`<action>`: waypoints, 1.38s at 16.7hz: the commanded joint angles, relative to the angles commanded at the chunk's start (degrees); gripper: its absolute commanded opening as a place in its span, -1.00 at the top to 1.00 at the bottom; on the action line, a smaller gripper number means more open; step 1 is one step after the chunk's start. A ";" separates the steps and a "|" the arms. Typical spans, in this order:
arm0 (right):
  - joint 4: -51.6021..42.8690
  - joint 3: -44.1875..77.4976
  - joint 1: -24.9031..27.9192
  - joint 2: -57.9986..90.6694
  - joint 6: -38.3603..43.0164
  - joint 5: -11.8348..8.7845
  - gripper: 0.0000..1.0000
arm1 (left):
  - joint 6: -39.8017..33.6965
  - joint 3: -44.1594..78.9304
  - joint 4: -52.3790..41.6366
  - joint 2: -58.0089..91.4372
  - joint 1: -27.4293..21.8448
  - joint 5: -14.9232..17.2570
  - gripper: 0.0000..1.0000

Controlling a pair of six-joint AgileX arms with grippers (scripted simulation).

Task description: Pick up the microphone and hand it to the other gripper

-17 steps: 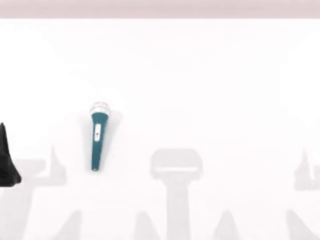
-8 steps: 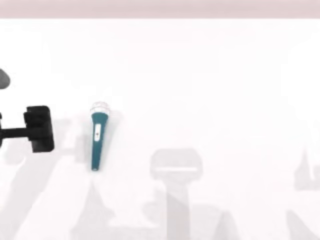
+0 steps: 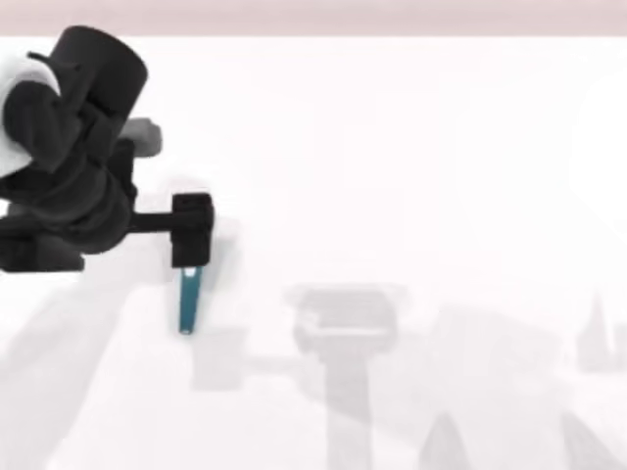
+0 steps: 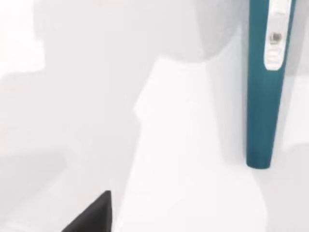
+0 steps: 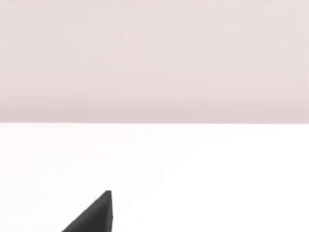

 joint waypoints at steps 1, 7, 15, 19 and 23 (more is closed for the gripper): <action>0.00 0.00 0.00 0.00 0.00 0.00 -1.00 | -0.77 2.57 -1.73 3.49 -0.83 -0.06 -1.00; 0.00 0.00 0.00 0.00 0.00 0.00 -1.00 | -3.07 10.56 -6.66 13.45 -3.35 -0.31 -1.00; 0.00 0.00 0.00 0.00 0.00 0.00 -1.00 | -2.72 8.41 -2.43 15.69 -3.04 -0.27 -1.00; 0.00 0.00 0.00 0.00 0.00 0.00 -1.00 | -2.40 4.03 8.30 21.41 -2.79 -0.20 -1.00; 0.00 0.00 0.00 0.00 0.00 0.00 -1.00 | -2.20 1.41 14.13 25.04 -2.65 -0.17 -1.00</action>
